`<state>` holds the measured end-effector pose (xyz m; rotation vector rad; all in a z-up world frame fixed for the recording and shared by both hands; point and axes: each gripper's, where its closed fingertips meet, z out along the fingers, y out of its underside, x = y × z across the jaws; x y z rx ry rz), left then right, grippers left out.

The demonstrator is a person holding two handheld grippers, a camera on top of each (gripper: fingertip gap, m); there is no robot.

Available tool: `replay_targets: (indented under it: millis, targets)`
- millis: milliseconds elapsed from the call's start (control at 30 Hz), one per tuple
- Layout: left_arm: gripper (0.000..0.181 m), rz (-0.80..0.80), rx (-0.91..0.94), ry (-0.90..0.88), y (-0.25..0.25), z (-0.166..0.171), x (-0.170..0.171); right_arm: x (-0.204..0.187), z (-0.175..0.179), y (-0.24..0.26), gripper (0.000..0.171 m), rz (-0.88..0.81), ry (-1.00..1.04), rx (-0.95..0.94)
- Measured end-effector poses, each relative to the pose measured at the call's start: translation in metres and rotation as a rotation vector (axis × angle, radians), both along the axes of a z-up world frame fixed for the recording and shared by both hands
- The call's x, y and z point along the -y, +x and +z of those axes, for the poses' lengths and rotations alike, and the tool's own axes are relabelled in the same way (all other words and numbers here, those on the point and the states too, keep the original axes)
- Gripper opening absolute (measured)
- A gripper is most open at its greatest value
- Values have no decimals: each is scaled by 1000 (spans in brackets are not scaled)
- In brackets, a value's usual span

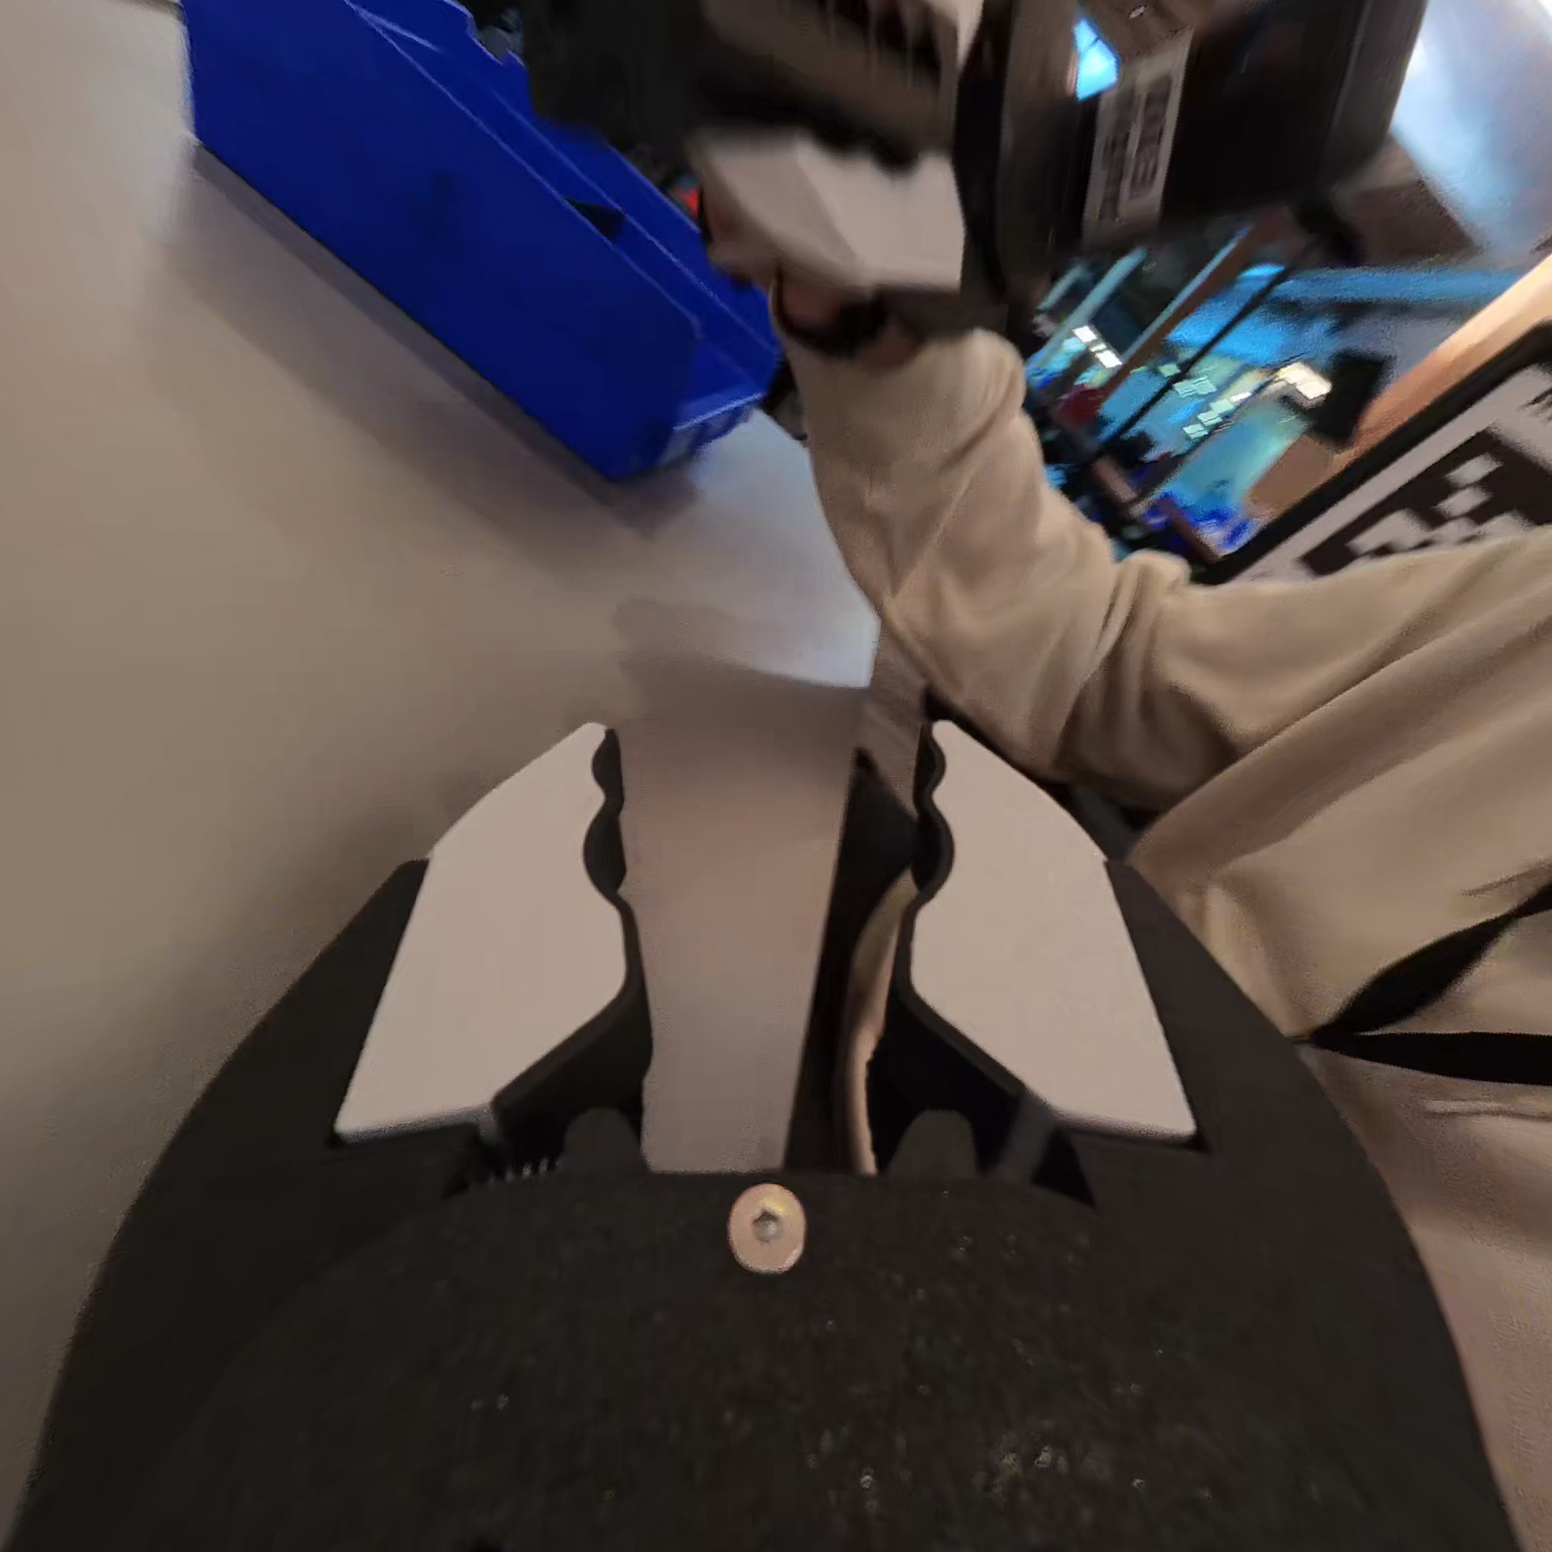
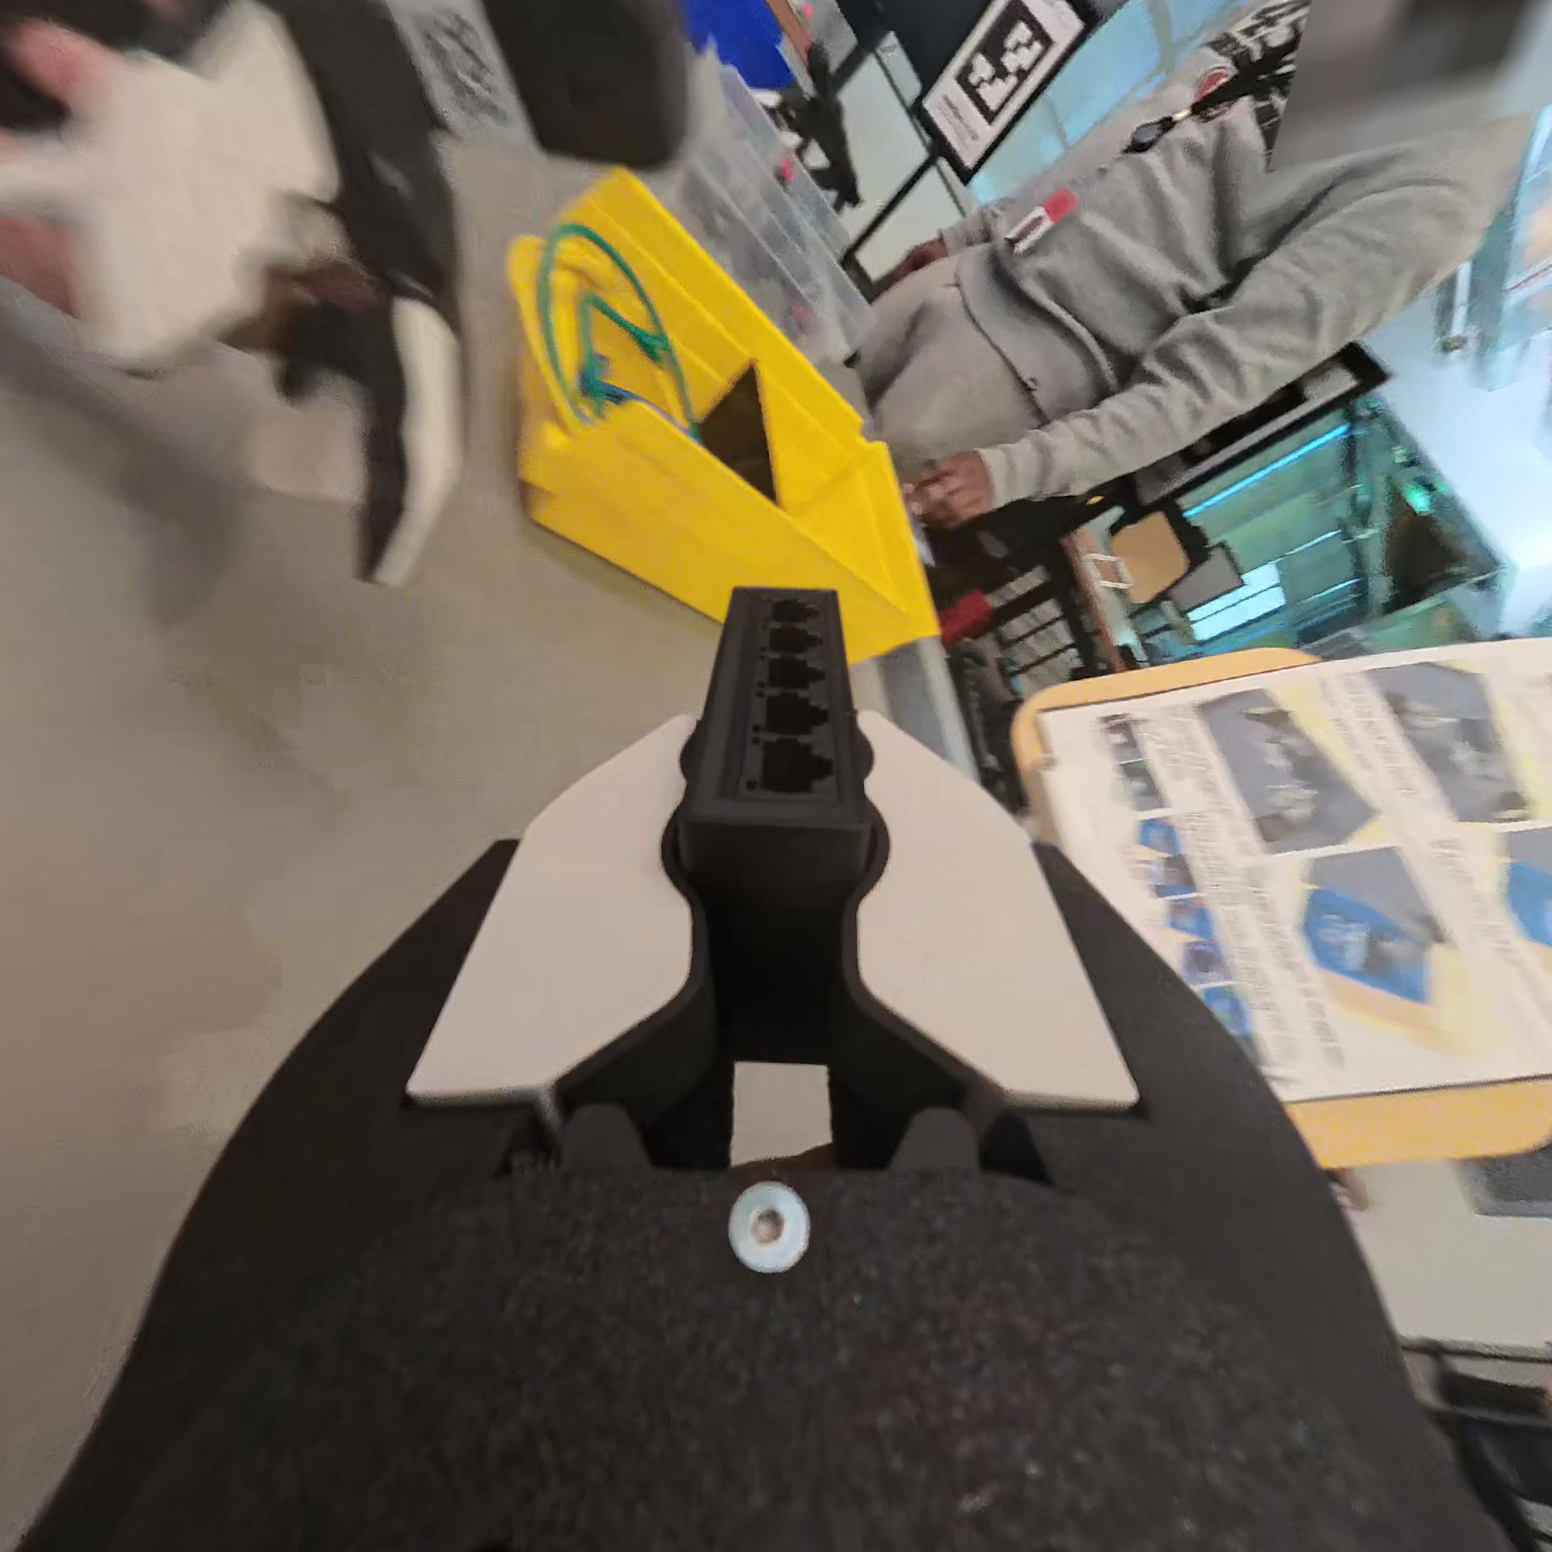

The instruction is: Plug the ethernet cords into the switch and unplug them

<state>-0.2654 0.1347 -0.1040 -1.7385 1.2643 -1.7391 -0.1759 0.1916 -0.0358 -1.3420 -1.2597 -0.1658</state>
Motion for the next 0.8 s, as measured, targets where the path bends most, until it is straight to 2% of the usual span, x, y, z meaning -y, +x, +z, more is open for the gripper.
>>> replay_targets:
  millis: [133,233,367,433,533,600,700,800]
  targets:
    - [66,101,19,195,-4,4,-4,-57,39,8,31,-21,140,41]
    - [66,122,30,279,-1,6,-5,-103,51,-1,31,-13,241,-4]
    - [67,101,-37,332,3,-9,-3,-165,38,-8,31,-88,400,-163]
    - [63,79,-5,297,6,-8,3,-179,7,-4,31,-121,413,-191]
    - [61,99,34,267,4,-2,-2,-177,-43,7,30,-133,346,-164]
    - [61,162,17,319,-2,-6,-17,-163,-53,10,30,-119,325,-159]
    - [53,229,-47,431,-15,-20,-37,-134,-72,13,30,-99,368,-37]
    - [69,279,-113,485,-23,-28,-51,-107,-91,12,31,-46,406,120]
